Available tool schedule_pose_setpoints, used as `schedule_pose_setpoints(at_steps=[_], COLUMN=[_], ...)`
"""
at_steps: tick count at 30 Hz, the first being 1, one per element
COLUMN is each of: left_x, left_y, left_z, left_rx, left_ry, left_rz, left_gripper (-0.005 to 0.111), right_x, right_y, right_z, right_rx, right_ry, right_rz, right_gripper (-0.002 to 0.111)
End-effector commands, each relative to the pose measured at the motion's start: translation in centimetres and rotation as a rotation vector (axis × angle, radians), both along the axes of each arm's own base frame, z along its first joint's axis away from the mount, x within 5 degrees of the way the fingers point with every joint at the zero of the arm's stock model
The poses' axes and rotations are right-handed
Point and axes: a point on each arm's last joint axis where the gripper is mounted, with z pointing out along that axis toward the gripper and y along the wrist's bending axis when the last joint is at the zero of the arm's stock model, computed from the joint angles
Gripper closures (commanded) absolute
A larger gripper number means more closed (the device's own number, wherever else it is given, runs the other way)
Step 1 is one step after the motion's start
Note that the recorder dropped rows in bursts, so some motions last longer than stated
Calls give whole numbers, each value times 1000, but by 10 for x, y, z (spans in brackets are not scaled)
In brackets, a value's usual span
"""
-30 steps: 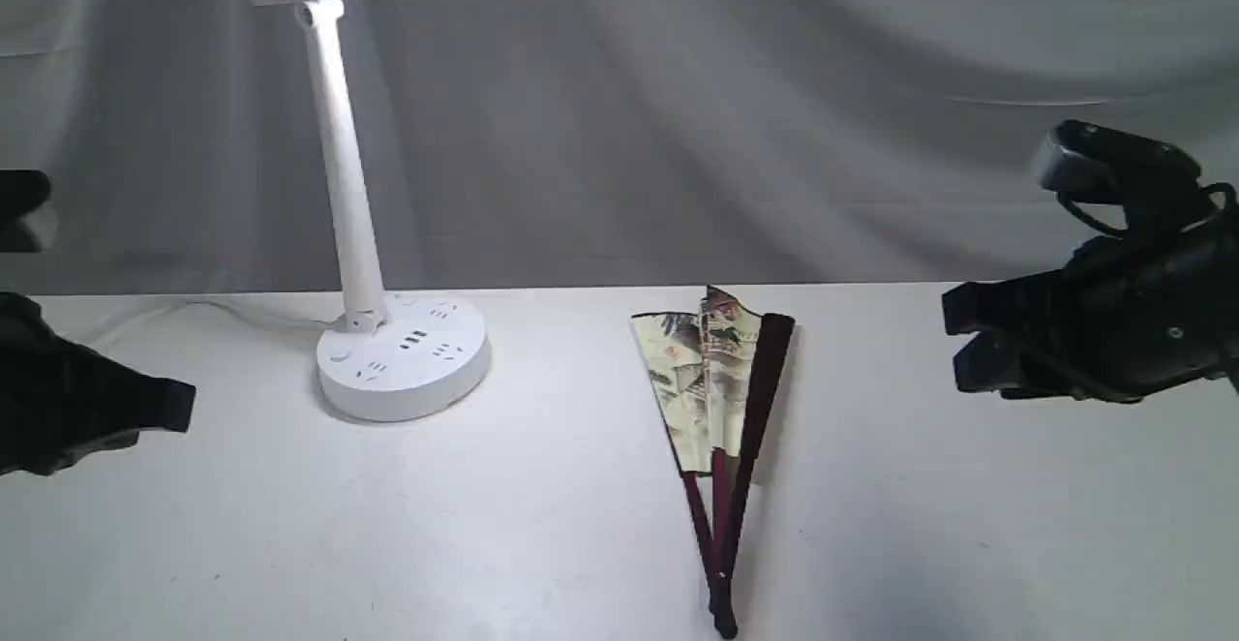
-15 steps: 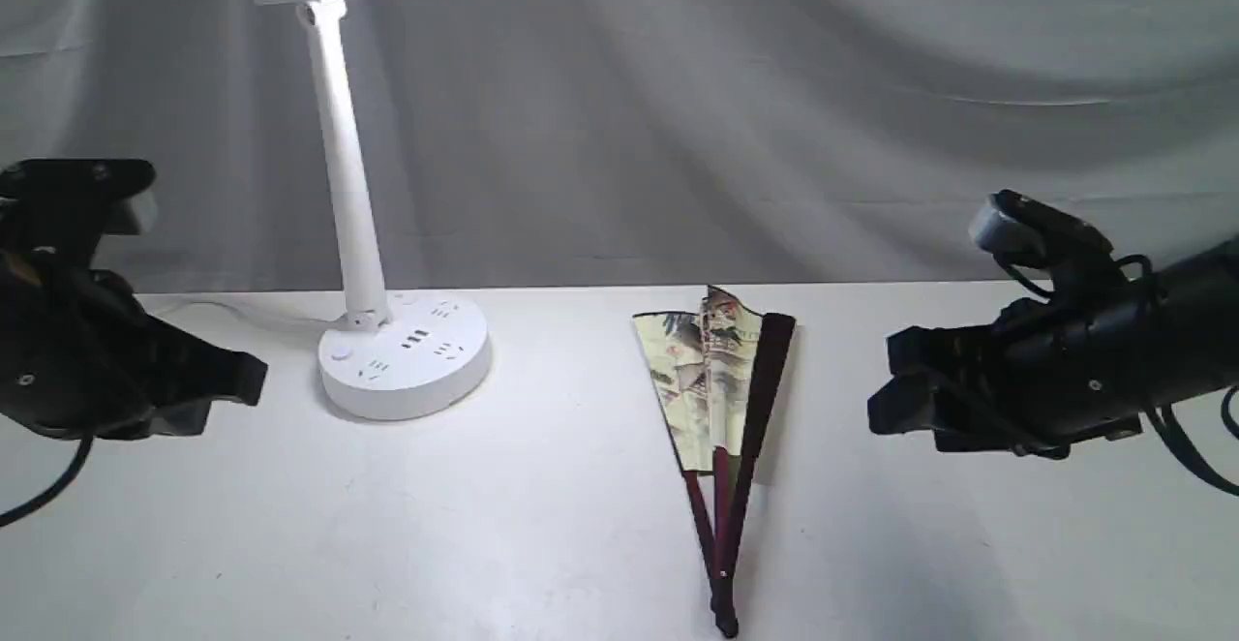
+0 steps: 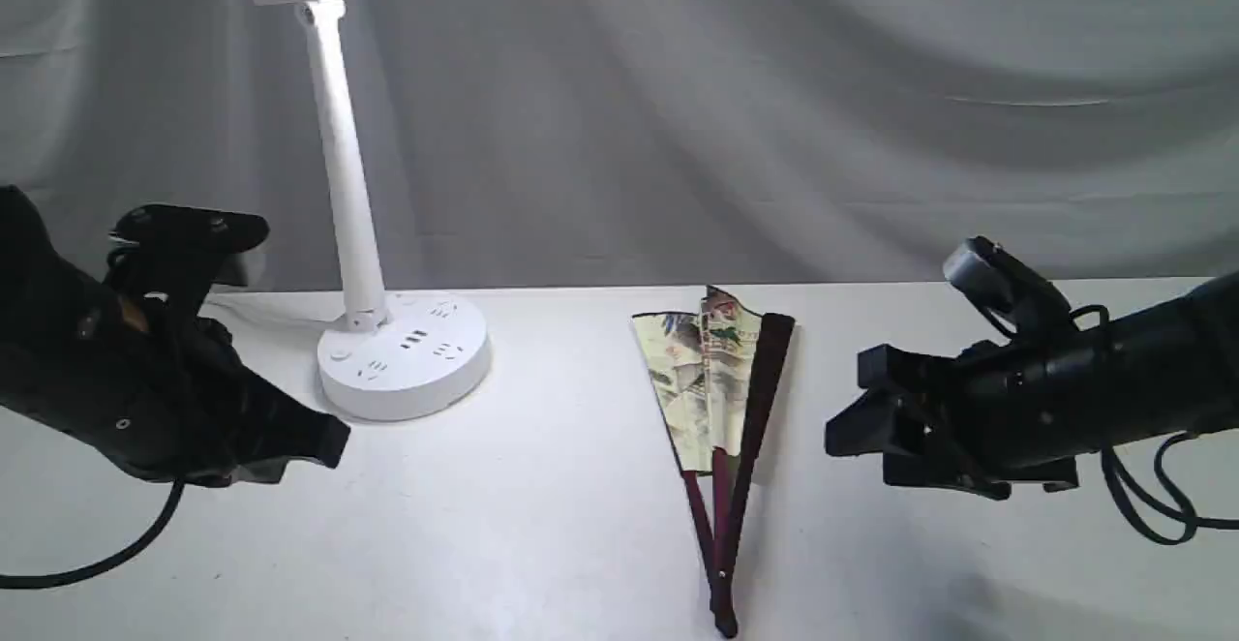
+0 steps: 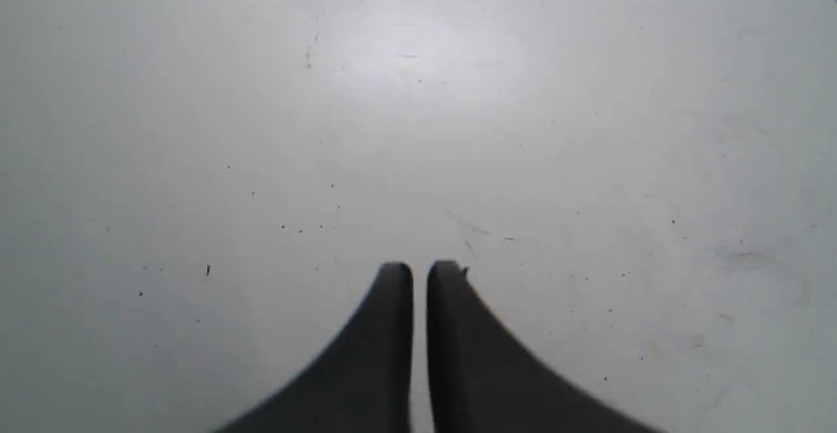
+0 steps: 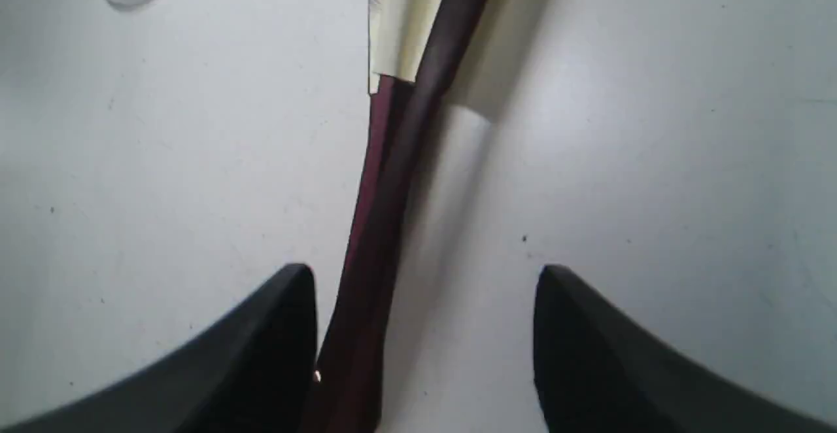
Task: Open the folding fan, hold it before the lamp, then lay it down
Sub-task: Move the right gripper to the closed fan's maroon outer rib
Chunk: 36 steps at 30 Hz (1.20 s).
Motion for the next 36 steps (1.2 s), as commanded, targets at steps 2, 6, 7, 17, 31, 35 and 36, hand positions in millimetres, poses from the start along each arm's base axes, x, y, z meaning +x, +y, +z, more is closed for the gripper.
schedule_pose_setpoints(at_steps=[2, 6, 7, 17, 31, 35, 36], left_x=[2, 3, 3, 3, 3, 3, 3], left_y=[-3, -3, -3, -3, -3, -3, -3], left_z=[-6, -9, -9, -9, -9, -9, -9], left_rx=[11, 13, 13, 12, 11, 11, 11], left_ry=[25, 33, 33, 33, 32, 32, 32], left_rz=[-13, -13, -13, -12, -12, -12, -12], left_gripper=[103, 103, 103, 103, 103, 103, 103], right_x=[9, 13, 13, 17, 26, 26, 26], right_y=[2, 2, 2, 4, 17, 17, 18], right_z=[-5, -10, -11, -26, -44, -56, -60], right_rx=[75, 104, 114, 170, 215, 233, 241], right_ry=[-25, -41, -37, -18, -53, -21, -12], right_rz=[-48, -70, -80, -105, -144, -161, -156], right_gripper=[57, 57, 57, 57, 57, 57, 57])
